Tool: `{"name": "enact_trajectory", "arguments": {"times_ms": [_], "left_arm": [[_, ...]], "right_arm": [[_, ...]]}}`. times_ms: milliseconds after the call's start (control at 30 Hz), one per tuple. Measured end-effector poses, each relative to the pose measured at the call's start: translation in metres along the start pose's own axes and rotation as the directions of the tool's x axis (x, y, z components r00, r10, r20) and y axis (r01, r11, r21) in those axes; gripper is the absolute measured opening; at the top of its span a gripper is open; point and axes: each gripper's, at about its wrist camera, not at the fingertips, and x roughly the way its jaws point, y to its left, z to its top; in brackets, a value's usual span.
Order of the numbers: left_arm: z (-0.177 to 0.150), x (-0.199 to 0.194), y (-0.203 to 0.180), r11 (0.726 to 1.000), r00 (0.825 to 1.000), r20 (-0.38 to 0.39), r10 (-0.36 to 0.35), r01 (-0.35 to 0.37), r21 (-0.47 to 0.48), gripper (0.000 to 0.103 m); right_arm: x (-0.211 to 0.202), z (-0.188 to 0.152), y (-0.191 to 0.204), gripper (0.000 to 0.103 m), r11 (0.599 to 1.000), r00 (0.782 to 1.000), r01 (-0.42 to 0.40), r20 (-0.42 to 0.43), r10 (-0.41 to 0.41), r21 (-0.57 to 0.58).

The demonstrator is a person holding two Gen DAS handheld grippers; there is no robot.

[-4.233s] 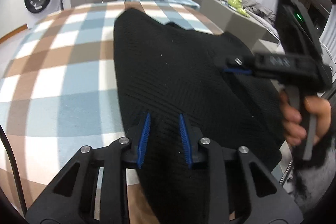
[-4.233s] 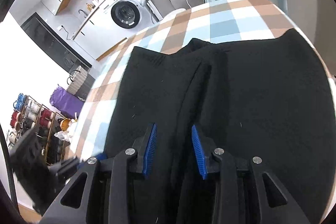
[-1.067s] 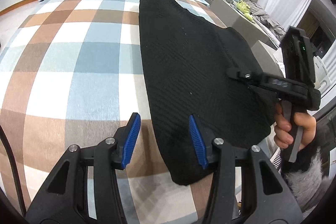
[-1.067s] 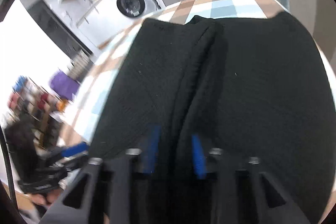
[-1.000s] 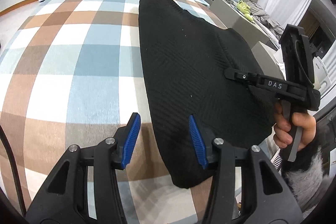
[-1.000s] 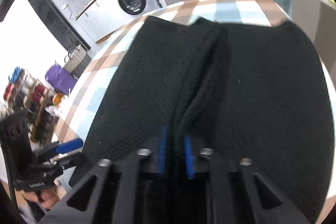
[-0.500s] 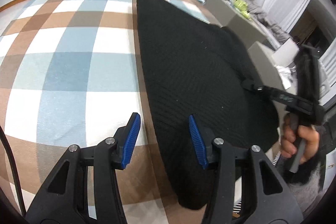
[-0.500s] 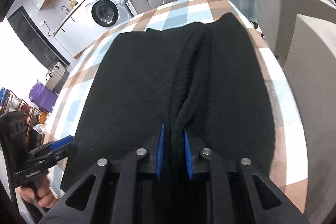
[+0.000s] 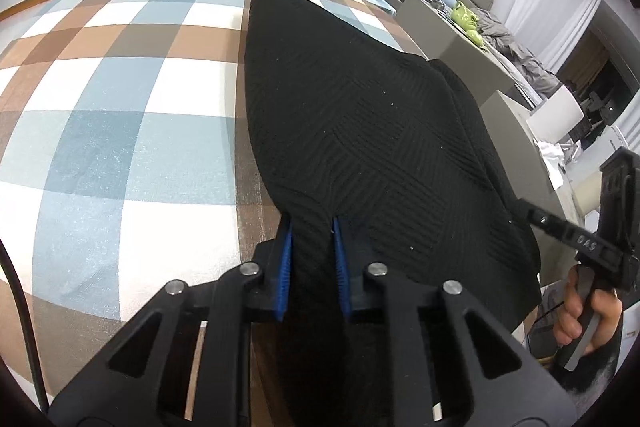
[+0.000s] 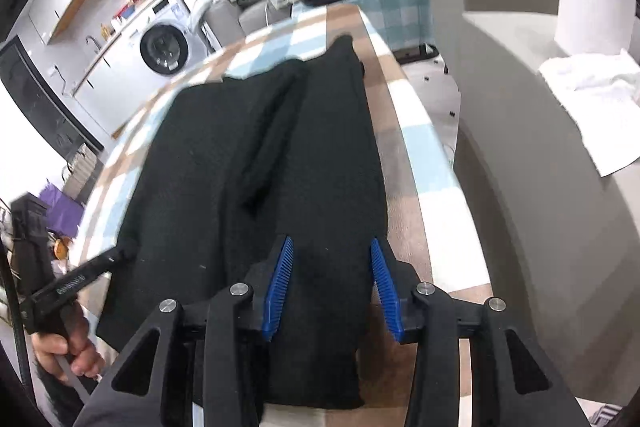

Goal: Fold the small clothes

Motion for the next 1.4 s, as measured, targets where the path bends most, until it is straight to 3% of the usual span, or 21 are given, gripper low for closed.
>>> {"name": "enact_trajectory", "arguments": {"times_ms": [67, 267, 667, 1033, 1100, 1200, 1400], "left_arm": [[-0.001, -0.001, 0.001, 1.0, 1.0, 0.011, 0.008, -0.008, -0.008, 0.015], [-0.001, -0.006, 0.009, 1.0, 0.999, 0.023, 0.023, -0.023, -0.015, 0.013], [-0.025, -0.076, 0.091, 0.984, 0.987, 0.07, 0.146, -0.138, -0.109, 0.013], [-0.027, -0.099, 0.098, 0.986, 0.982, 0.103, 0.158, -0.151, -0.068, 0.014], [-0.027, -0.103, 0.095, 0.987, 0.981, 0.112, 0.156, -0.151, -0.058, 0.025], [-0.03, -0.112, 0.091, 0.989, 0.981, 0.127, 0.145, -0.139, -0.055, 0.041], [-0.035, -0.121, 0.079, 0.995, 0.986, 0.135, 0.099, -0.095, -0.036, 0.07]], "right_arm": [[0.007, -0.002, 0.003, 0.041, 1.0, 1.0, 0.005, -0.014, -0.005, -0.02], [0.011, -0.008, 0.025, 0.026, 0.997, 1.0, 0.0, -0.016, -0.002, -0.075], [0.019, -0.04, 0.114, 0.026, 0.968, 0.988, -0.135, -0.107, 0.114, -0.212], [-0.009, -0.045, 0.103, 0.031, 0.976, 0.998, 0.02, -0.061, -0.034, -0.216], [-0.017, -0.041, 0.108, 0.031, 0.977, 1.0, -0.009, -0.031, 0.003, -0.212], [-0.018, -0.032, 0.119, 0.042, 0.973, 0.991, -0.137, -0.038, 0.132, -0.186], [0.021, -0.011, 0.139, 0.042, 0.951, 0.962, -0.265, -0.107, 0.25, -0.159]]}}
